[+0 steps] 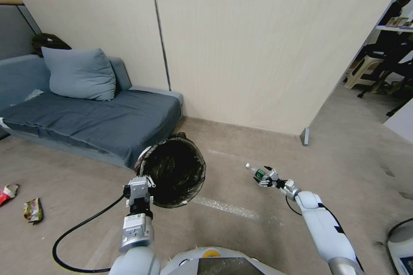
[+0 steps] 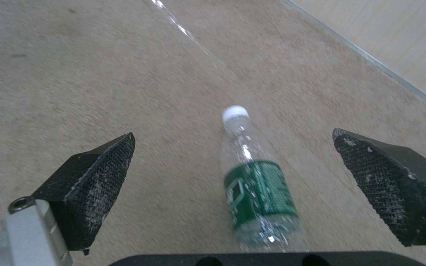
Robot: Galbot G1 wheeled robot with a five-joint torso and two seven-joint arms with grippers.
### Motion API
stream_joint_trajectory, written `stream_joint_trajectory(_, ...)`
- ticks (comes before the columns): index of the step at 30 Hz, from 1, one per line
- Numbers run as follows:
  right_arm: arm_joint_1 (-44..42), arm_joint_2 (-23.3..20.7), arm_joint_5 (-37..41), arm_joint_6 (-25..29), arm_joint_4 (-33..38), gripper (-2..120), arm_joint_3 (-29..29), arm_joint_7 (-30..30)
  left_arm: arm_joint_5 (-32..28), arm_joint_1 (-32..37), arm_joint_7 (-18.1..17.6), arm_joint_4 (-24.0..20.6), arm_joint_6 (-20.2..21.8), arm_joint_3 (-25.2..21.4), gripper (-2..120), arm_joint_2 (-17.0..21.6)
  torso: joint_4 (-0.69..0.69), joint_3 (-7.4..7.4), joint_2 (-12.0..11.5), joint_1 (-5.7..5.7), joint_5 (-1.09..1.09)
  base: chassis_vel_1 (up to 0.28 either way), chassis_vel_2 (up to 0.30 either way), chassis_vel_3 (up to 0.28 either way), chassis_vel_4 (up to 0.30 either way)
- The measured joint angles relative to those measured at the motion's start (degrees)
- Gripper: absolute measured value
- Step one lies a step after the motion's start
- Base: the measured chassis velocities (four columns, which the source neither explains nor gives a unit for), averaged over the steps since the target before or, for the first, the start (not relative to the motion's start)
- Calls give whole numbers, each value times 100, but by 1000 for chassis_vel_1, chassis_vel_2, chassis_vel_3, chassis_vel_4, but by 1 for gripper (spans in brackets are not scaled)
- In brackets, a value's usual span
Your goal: Pick up the trash bin, then pick up the garbage from the floor and place it into the trash bin.
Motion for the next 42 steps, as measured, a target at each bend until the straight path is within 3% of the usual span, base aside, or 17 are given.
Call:
stream_joint_trajectory(17,546,-14,424,-87,-1122,100,-146,238,51,84,-12,0,-8,-41,0,0,0,0,0,0,0,0,0,0,0)
stream_joint_trajectory(34,1233,508,225,-190,-1990,100,-272,273,146,209,-26,0,-51,-73,0,-34,1,0,0,0,2,0,0,0,0)
stream_joint_trajectory(42,1537,507,104,-177,-2700,91,-180,366,150,240,-46,0,-74,-107,0,-40,1,0,0,0,0,0,0,0,0)
